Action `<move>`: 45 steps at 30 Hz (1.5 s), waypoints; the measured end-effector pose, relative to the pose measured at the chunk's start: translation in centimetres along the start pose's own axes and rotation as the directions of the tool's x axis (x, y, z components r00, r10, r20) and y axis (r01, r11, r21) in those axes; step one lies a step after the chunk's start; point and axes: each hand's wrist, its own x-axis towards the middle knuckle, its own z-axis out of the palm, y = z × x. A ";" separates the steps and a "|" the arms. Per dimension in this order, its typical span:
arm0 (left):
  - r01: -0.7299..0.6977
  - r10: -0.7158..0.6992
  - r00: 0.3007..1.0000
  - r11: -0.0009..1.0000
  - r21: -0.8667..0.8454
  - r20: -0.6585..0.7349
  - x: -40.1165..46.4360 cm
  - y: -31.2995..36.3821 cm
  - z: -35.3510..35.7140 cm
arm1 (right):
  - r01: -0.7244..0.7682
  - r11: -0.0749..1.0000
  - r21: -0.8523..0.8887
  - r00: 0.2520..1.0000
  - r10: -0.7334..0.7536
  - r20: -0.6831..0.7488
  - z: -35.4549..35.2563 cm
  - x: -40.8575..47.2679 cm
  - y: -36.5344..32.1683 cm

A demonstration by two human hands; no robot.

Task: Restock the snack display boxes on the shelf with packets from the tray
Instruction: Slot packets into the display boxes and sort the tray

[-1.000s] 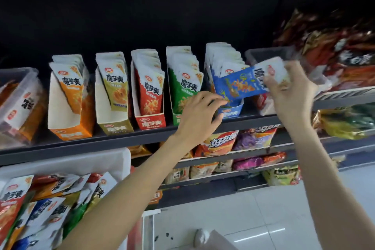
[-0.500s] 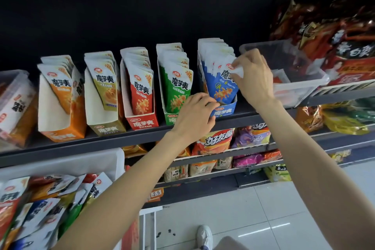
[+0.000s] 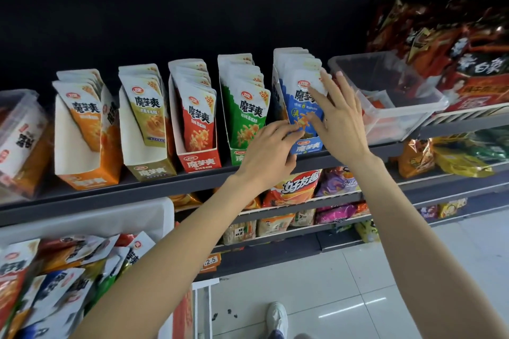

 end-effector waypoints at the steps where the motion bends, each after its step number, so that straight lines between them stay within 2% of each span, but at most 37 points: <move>1: 0.005 -0.005 1.000 1.000 -0.028 -0.017 -0.4 -0.1 -0.4 | -0.025 0.998 0.054 0.998 0.028 -0.054 -0.3 -0.7 -0.5; 4: 0.032 -0.049 0.992 0.989 -0.142 -0.117 -2.1 -0.5 -2.6 | -0.083 0.968 0.235 0.978 0.125 -0.166 -2.1 -2.9 -3.6; 6: 0.052 -0.109 0.968 0.968 -0.245 -0.227 -3.8 -0.9 -4.5 | -0.102 0.924 0.369 0.974 0.168 -0.152 -3.4 -4.1 -6.9; 8: 0.051 -0.174 0.918 0.942 -0.331 -0.355 -6.2 -1.9 -6.4 | -0.109 0.852 0.512 0.984 0.167 -0.069 -4.1 -5.2 -10.7; 10: 0.081 -0.270 0.859 0.911 -0.404 -0.436 -9.4 -3.1 -8.3 | -0.138 0.767 0.626 0.990 0.111 0.081 -4.0 -6.0 -14.3; 14: 0.220 -0.493 0.735 0.823 -0.524 -0.466 -17.3 -6.0 -11.7 | -0.142 0.728 0.671 0.925 -0.145 0.352 -0.8 -7.3 -21.0; 16: 0.346 -0.577 0.702 0.789 -0.508 -0.417 -21.8 -8.0 -12.9 | -0.073 0.752 0.655 0.870 -0.273 0.411 1.1 -8.0 -24.4; 18: 0.514 -0.646 0.705 0.750 -0.417 -0.294 -26.6 -10.5 -13.5 | -0.009 0.753 0.658 0.817 -0.374 0.439 2.8 -8.6 -27.6; 21: 0.724 -0.729 0.683 0.683 -0.096 -0.032 -33.3 -14.4 -13.4 | 0.025 0.743 0.668 0.709 -0.485 0.512 5.4 -9.3 -32.3; 23: 0.740 -0.747 0.653 0.665 0.102 0.125 -37.0 -16.0 -12.7 | 0.068 0.763 0.642 0.632 -0.531 0.565 7.7 -10.0 -35.0; 25: 0.752 -0.778 0.587 0.627 0.205 0.225 -39.5 -16.7 -12.2 | 0.174 0.775 0.608 0.568 -0.583 0.581 10.2 -10.8 -37.5; 27: 0.759 -0.791 0.555 0.609 0.232 0.259 -41.1 -17.1 -11.9 | 0.337 0.749 0.570 0.511 -0.654 0.558 12.3 -11.5 -39.6; 29: 0.754 -0.781 0.582 0.623 0.210 0.226 -41.8 -17.3 -11.9 | 0.497 0.691 0.525 0.444 -0.722 0.530 14.1 -11.8 -41.4; 31: 0.739 -0.762 0.621 0.647 0.188 0.182 -42.1 -17.3 -12.1 | 0.571 0.666 0.479 0.444 -0.742 0.502 14.8 -11.7 -42.3; 34: 0.733 -0.734 0.663 0.677 0.073 0.146 -42.3 -17.4 -12.4 | 0.557 0.706 0.436 0.563 -0.708 0.427 13.6 -10.6 -42.2; 35: 0.745 -0.739 0.663 0.667 -0.011 0.119 -42.1 -17.4 -12.7 | 0.493 0.728 0.477 0.589 -0.682 0.433 12.8 -10.2 -41.9; 36: 0.755 -0.751 0.655 0.646 -0.109 0.087 -41.7 -17.3 -13.1 | 0.366 0.768 0.525 0.625 -0.621 0.474 12.0 -9.8 -41.5; 38: 0.742 -0.771 0.636 0.609 -0.281 0.007 -40.8 -16.8 -14.0 | 0.082 0.824 0.560 0.722 -0.437 0.536 10.1 -8.9 -40.6; 39: 0.719 -0.773 0.633 0.608 -0.336 -0.045 -40.2 -16.4 -14.3 | -0.086 0.816 0.571 0.756 -0.320 0.571 9.2 -8.4 -40.1; 40: 0.688 -0.758 0.645 0.633 -0.356 -0.101 -39.7 -15.9 -14.5 | -0.288 0.746 0.600 0.755 -0.209 0.622 8.4 -7.9 -39.7; 42: 0.625 -0.691 0.700 0.716 -0.312 -0.181 -38.3 -14.8 -14.7 | -0.647 0.448 0.617 0.650 -0.098 0.754 6.4 -7.0 -39.3; 43: 0.602 -0.655 0.731 0.751 -0.273 -0.190 -37.5 -14.2 -14.6 | -0.743 0.317 0.590 0.592 -0.100 0.799 5.6 -6.6 -39.2; 45: 0.570 -0.610 0.768 0.790 -0.228 -0.196 -36.0 -13.3 -14.2 | -0.815 0.175 0.552 0.531 -0.154 0.833 4.0 -6.0 -38.7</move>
